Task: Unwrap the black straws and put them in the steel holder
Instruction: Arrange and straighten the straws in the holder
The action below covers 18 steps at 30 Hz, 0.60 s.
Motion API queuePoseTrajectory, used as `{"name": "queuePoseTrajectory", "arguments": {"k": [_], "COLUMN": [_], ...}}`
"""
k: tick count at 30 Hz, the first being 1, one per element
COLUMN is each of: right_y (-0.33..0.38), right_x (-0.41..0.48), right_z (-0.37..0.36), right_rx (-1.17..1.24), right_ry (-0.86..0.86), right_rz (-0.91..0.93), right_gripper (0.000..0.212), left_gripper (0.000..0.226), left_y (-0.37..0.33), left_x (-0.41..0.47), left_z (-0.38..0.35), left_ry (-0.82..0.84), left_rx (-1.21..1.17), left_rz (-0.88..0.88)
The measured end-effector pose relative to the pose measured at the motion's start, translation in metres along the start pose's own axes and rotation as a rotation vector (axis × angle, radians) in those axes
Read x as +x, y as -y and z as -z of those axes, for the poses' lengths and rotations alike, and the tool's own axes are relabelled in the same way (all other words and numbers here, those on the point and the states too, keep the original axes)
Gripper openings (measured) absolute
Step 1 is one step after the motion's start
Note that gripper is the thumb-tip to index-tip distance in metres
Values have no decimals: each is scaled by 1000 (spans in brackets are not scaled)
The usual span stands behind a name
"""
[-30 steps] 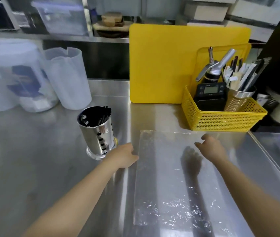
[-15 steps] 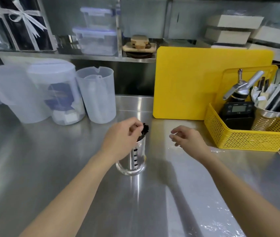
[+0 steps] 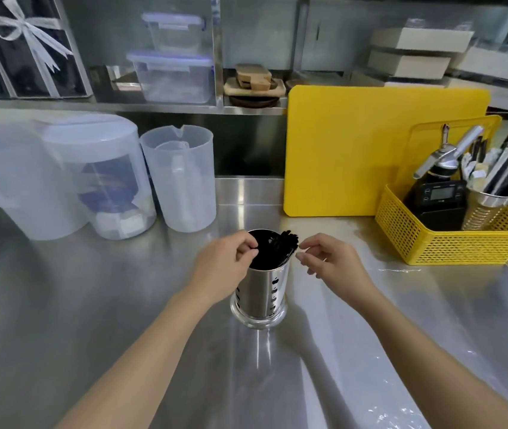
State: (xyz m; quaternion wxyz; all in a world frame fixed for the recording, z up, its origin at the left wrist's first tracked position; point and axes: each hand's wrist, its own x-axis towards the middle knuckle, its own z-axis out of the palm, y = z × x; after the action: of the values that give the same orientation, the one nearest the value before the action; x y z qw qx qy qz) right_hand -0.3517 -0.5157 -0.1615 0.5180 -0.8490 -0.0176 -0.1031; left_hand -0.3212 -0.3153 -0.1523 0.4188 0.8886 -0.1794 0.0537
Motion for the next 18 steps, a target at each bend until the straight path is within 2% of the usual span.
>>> {"name": "queuePoseTrajectory", "arguments": {"k": [5,11,18], "right_y": [1,-8,-16], "right_x": [4,17,38], "right_z": [-2,-7,-10], "right_rx": [9,54,176], "right_ry": [25,18,42], "right_rz": [55,20,-1], "right_gripper": [25,26,19], "left_gripper": [15,42,29], "left_y": [3,13,19], "left_x": [14,29,42], "left_z": [-10,-20,-27], "left_ry": [64,178,119], "left_rx": [39,40,46], "left_rz": [-42,-54,-56]}}
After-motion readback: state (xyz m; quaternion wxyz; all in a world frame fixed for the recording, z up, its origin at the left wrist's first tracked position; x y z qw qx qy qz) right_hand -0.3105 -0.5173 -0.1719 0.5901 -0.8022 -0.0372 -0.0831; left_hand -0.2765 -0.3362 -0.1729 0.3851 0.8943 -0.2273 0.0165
